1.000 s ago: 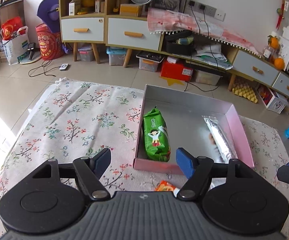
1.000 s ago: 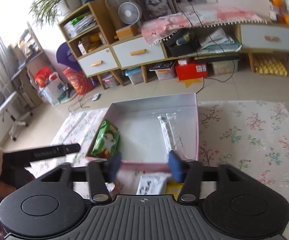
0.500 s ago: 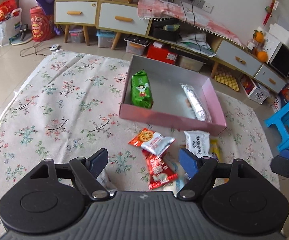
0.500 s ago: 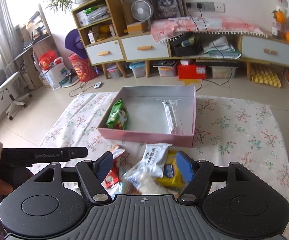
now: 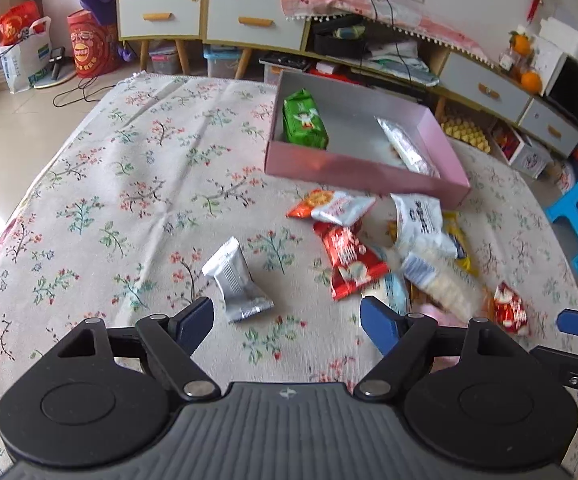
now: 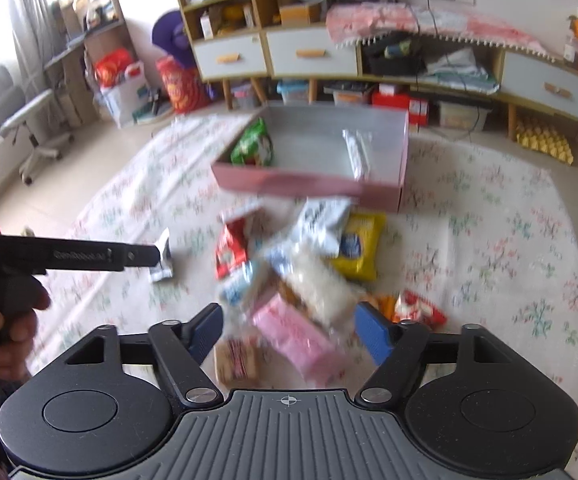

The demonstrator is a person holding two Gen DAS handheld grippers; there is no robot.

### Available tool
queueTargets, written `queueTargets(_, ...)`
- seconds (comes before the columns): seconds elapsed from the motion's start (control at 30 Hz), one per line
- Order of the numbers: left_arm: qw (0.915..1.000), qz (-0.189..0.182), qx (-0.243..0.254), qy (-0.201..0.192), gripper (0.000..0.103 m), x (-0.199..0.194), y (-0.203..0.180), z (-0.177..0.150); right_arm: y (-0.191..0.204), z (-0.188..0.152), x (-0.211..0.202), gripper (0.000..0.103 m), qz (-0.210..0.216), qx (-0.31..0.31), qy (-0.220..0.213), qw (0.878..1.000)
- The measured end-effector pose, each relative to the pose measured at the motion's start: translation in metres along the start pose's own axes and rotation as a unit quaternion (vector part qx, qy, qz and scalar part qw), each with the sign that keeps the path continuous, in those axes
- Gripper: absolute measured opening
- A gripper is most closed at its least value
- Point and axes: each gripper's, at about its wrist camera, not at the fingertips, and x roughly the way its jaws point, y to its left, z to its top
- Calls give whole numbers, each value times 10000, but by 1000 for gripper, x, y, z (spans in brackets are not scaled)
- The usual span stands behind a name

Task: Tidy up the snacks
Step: 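Open both tools to release the snacks and withdraw to the pile, then grasp the square biscuit pack with left tool while right tool grasps pink cake pack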

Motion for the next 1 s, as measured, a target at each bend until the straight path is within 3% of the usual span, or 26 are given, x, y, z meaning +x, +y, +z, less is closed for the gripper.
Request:
queueTargets(0.3, 9976, -370, 498, 319, 83, 5, -34, -25, 1, -23, 7, 77, 54, -191, 372, 9991)
queueTargets(0.57, 9919, -466, 1022, 586, 83, 26, -60, -49, -11, -38, 27, 77, -325, -191, 797, 9961)
queueTargets(0.7, 9890, -485, 1316, 468, 84, 28, -70, -53, -21, -35, 28, 77, -431, -28, 762, 9962)
queueTargets(1.0, 9893, -573, 1277, 407, 85, 35, -79, -55, -27, -25, 25, 77, -576, 102, 580, 9966)
